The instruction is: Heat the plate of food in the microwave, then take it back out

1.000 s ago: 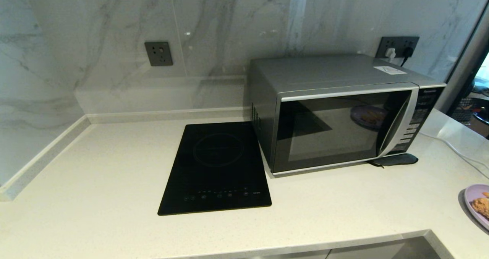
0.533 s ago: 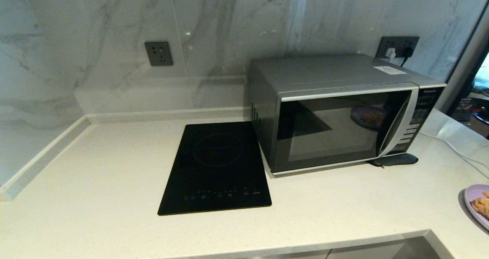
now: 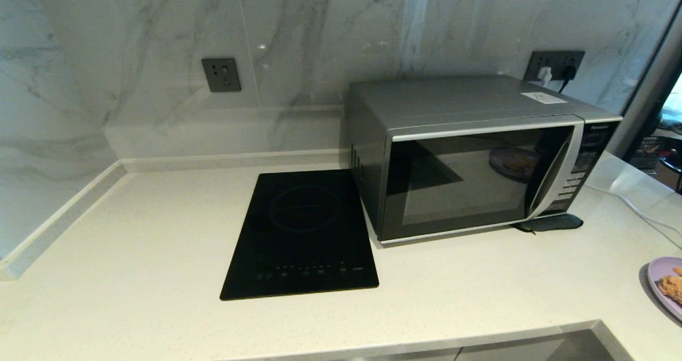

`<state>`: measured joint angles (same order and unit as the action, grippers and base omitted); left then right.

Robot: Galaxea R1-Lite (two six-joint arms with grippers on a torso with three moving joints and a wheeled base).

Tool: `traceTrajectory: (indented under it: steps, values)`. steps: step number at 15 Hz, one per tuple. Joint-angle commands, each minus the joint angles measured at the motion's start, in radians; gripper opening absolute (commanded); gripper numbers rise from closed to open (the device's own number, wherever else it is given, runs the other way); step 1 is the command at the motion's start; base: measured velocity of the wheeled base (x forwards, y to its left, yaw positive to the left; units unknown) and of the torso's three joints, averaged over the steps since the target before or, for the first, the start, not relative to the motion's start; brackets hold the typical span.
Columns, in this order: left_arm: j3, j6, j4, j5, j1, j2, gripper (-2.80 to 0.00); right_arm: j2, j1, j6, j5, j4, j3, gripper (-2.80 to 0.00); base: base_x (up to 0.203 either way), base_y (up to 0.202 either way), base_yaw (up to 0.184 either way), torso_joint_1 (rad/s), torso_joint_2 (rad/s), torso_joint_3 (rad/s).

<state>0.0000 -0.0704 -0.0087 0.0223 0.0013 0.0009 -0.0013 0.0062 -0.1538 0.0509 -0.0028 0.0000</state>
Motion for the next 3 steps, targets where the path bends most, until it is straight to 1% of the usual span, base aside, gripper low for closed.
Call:
traceTrajectory:
  steps: [1,3]
  values:
    - [0.000,0.000,0.000,0.001,0.000,0.001,-2.80,0.001,0.001,-0.001,0.000,0.000,0.002,-2.80,0.000,0.000,0.000,0.000,0.00,0.000]
    - [0.000,0.000,0.000,0.001,0.000,0.001,-2.80,0.001,0.000,-0.001,0.000,0.000,0.002,-2.80,0.000,0.000,0.000,0.000,0.00,0.000]
